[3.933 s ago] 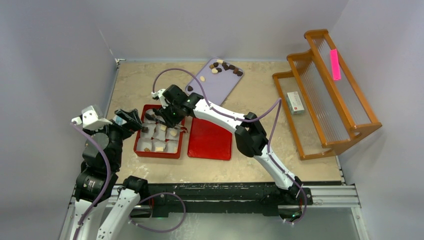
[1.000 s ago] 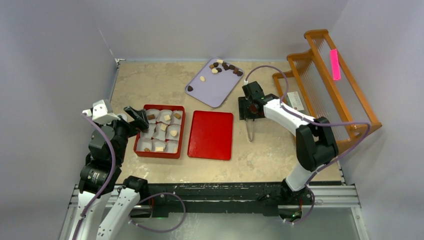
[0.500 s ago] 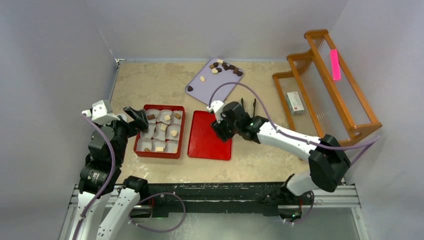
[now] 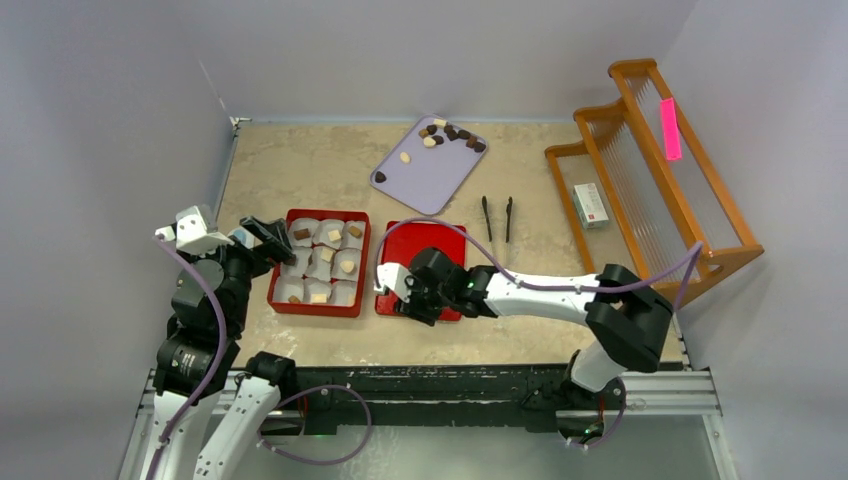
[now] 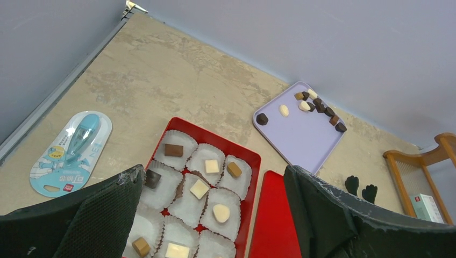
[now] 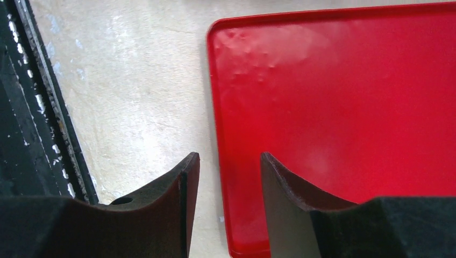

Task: Pack the chocolate

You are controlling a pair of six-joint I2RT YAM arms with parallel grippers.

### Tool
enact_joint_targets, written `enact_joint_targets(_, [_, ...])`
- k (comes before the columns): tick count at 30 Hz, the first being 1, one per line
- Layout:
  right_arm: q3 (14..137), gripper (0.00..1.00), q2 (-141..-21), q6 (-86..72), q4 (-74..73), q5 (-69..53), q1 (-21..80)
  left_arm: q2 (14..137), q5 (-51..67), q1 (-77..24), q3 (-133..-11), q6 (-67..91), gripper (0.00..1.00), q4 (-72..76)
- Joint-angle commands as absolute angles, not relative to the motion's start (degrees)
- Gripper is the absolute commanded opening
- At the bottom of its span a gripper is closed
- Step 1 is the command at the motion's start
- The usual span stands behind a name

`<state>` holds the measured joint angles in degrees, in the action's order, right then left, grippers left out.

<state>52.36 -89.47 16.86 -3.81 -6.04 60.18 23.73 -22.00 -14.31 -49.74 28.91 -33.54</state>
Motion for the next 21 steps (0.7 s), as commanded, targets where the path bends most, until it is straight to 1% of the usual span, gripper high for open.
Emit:
enact_joint_targets(1, [52.0, 0.48, -91.0, 19.3, -0.8, -8.6, 61.2, 23.3, -23.0, -14.2, -50.4, 28.7, 1.00, -32.1])
enact_joint_targets(13, [52.2, 0.46, -95.7, 19.4, 2.7, -9.8, 61.6, 23.6, -22.5, -14.2, -50.3, 28.6, 0.99, -31.8])
enact_joint_targets(21, [52.1, 0.40, -98.0, 19.6, 3.8, -9.4, 61.9, 23.5, -21.8, -14.2, -50.1, 28.4, 0.99, -31.6])
